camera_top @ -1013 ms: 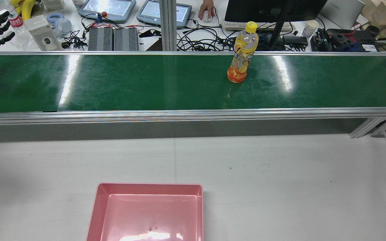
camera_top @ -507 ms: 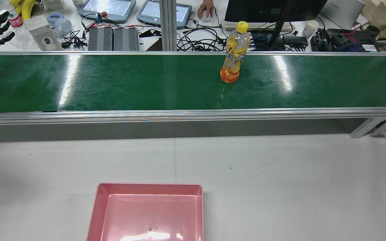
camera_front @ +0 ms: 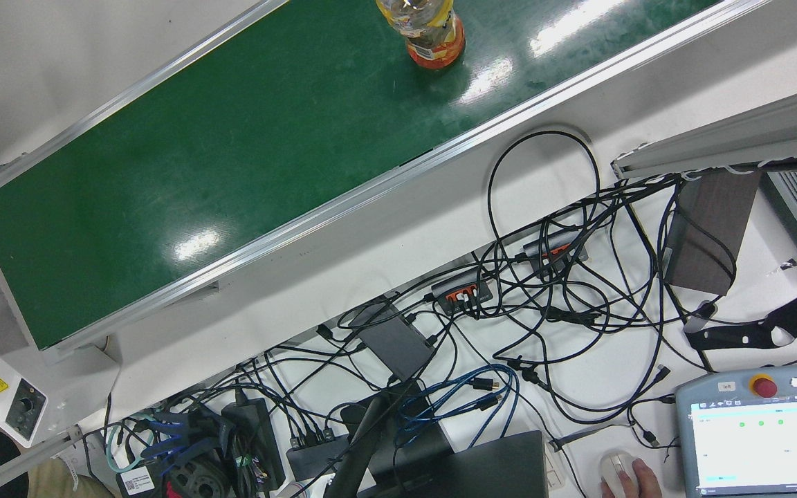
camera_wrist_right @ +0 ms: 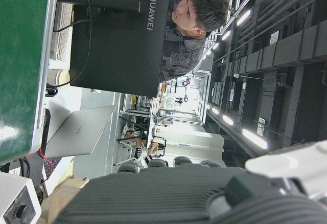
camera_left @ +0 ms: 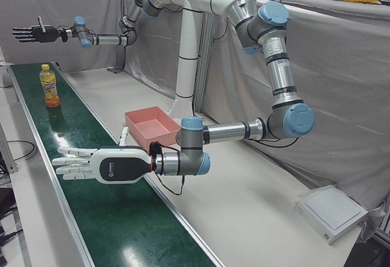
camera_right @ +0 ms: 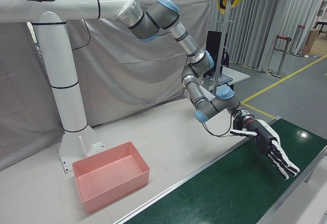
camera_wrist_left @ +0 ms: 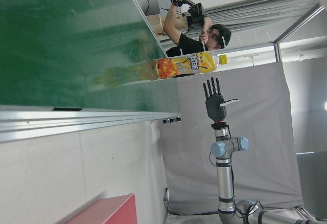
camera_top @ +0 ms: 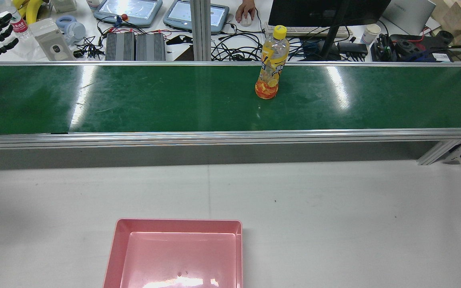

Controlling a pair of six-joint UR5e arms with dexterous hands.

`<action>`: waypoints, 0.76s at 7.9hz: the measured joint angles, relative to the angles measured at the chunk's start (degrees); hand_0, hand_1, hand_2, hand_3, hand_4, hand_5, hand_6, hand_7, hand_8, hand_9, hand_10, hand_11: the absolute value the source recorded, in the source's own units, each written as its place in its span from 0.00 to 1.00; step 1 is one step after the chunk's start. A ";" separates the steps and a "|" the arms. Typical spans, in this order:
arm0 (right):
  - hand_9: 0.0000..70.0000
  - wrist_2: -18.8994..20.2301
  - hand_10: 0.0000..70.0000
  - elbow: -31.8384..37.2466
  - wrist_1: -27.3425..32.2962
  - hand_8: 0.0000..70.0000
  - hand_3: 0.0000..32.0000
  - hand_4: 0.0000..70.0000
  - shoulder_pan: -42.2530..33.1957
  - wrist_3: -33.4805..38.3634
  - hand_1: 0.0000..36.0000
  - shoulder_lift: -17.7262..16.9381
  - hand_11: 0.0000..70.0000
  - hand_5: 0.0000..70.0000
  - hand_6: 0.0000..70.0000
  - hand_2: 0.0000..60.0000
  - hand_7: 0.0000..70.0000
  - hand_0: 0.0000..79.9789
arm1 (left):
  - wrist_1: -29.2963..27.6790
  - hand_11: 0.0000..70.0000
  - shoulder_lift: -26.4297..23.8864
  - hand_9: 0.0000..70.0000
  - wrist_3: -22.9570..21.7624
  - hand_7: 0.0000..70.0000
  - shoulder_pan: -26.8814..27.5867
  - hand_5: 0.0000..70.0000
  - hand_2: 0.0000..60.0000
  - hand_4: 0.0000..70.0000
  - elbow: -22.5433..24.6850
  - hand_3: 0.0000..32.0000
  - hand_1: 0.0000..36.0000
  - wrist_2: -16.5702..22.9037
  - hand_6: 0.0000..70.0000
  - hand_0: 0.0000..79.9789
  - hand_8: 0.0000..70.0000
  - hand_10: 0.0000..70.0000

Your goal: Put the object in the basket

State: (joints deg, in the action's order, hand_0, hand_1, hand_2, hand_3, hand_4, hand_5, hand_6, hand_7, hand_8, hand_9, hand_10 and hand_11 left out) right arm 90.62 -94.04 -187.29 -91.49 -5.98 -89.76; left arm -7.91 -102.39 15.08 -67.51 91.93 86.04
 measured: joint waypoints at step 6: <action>0.00 0.00 0.00 0.00 0.03 0.00 0.00 0.00 0.00 0.00 0.00 0.02 0.00 0.00 0.00 0.00 0.00 0.00 | 0.00 0.08 -0.09 0.01 0.03 0.00 0.03 0.11 0.00 0.14 0.00 0.04 0.04 0.00 0.00 0.69 0.01 0.05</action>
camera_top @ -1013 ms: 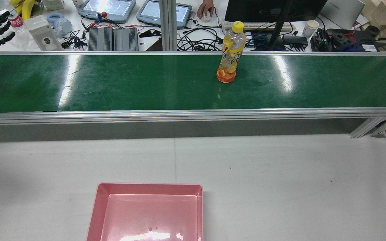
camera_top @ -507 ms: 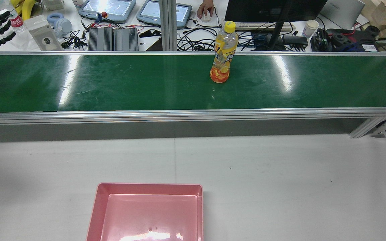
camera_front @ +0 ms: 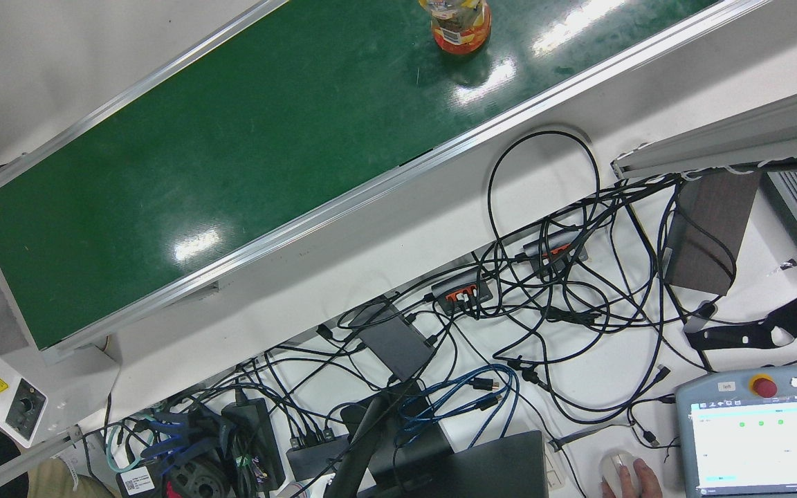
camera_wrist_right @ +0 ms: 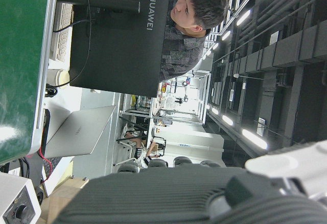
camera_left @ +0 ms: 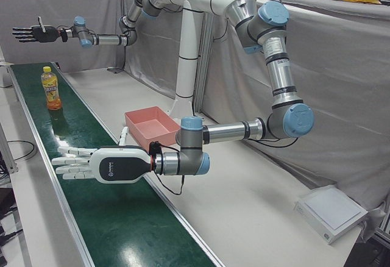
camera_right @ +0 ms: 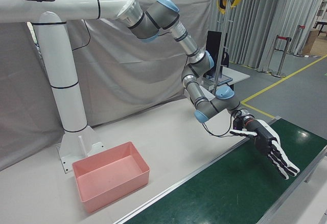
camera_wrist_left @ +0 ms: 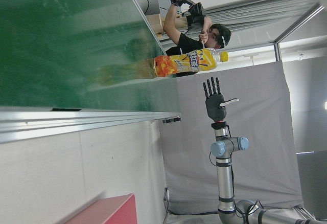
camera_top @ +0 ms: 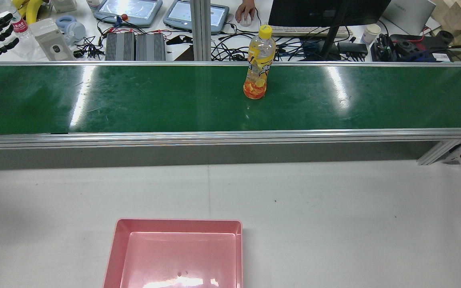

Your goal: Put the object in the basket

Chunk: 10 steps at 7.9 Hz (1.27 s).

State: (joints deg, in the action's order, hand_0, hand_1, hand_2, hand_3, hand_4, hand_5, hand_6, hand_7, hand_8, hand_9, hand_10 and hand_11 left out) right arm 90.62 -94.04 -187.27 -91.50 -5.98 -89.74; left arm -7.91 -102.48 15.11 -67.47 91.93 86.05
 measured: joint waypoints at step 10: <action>0.00 0.00 0.00 0.00 0.01 0.00 0.00 0.00 0.00 0.00 0.00 -0.02 0.00 0.00 0.00 0.00 0.00 0.00 | 0.00 0.08 -0.09 0.01 0.01 0.00 0.06 0.11 0.00 0.14 0.09 0.05 0.03 0.00 0.00 0.69 0.00 0.04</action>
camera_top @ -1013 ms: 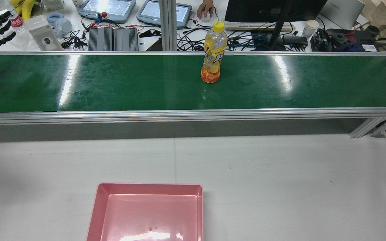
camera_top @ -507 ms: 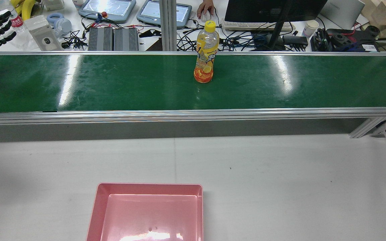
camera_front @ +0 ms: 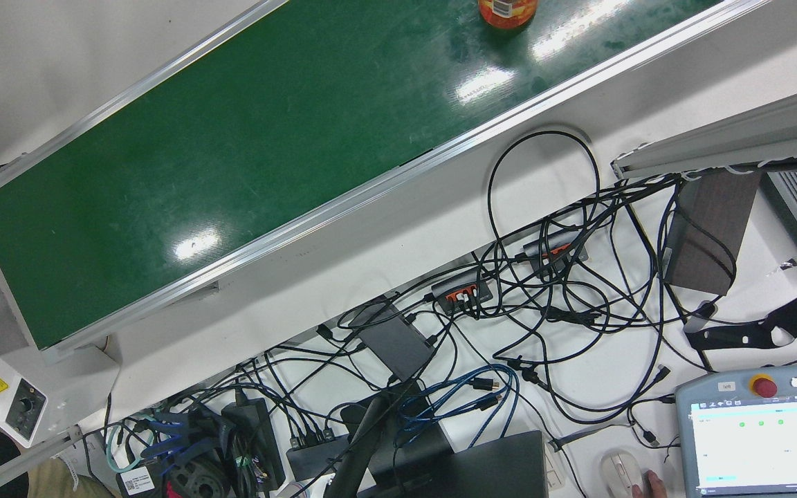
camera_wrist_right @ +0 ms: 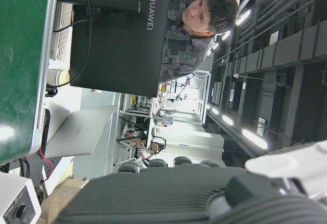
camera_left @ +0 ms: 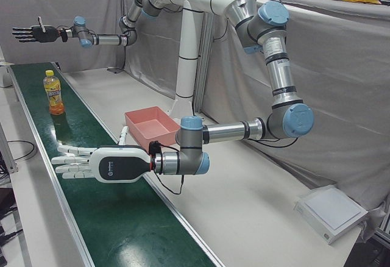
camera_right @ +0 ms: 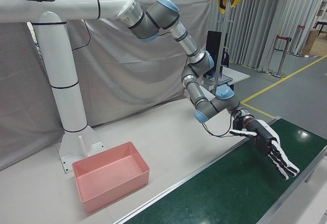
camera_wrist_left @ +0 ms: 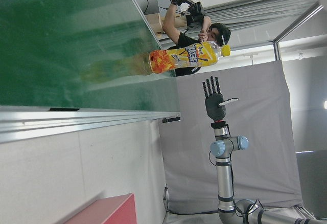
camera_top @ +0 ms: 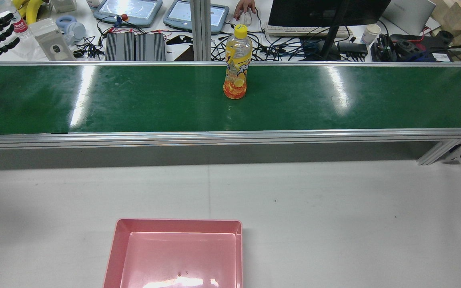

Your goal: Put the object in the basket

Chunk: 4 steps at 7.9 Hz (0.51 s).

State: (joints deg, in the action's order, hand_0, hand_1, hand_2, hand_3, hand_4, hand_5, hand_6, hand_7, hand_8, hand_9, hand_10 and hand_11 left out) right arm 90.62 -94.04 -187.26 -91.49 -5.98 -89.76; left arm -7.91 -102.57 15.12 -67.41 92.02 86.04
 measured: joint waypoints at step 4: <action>0.00 0.00 0.00 0.00 -0.01 0.00 0.00 0.00 0.00 0.00 0.00 -0.01 0.00 0.00 0.00 0.00 0.00 0.00 | 0.00 0.08 0.00 0.01 -0.03 0.00 -0.02 0.12 0.00 0.14 0.00 0.04 0.03 0.00 0.00 0.69 0.01 0.04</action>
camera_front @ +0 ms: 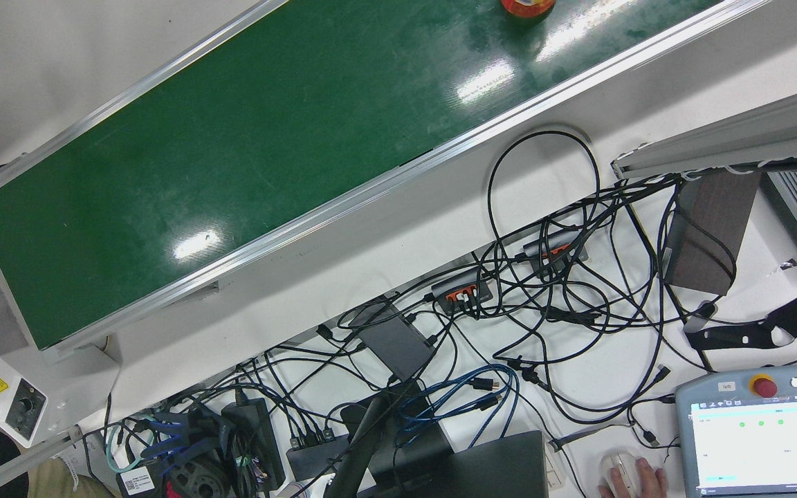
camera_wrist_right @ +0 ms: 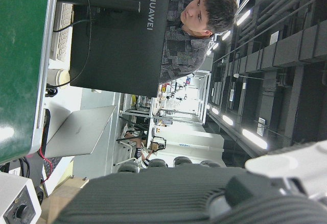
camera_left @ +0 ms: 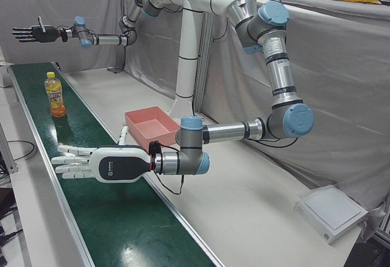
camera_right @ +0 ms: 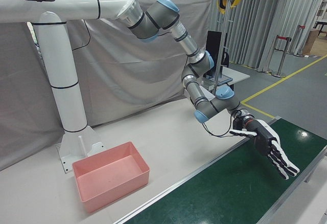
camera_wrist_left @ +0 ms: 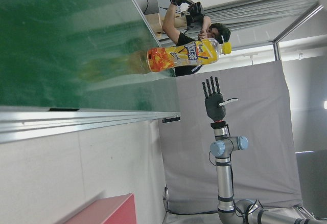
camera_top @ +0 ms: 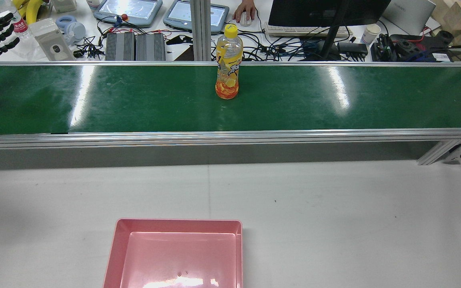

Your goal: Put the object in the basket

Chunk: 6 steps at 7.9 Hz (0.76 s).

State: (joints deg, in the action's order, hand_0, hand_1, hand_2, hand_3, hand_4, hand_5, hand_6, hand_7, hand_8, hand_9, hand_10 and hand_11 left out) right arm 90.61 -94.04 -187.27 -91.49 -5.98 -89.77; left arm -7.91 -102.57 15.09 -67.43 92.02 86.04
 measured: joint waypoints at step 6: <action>0.00 0.00 0.00 0.00 0.04 0.00 0.00 0.00 0.00 0.03 0.00 0.03 0.00 0.00 0.00 0.00 0.00 0.00 | 0.00 0.08 0.00 0.00 0.06 0.00 0.02 0.12 0.00 0.14 0.00 0.05 0.04 0.00 0.00 0.69 0.00 0.04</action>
State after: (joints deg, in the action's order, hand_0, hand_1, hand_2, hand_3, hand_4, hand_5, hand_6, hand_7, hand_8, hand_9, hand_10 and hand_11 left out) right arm 90.62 -94.04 -187.23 -91.50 -5.95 -89.74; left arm -7.91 -102.57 15.15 -67.41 92.02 86.04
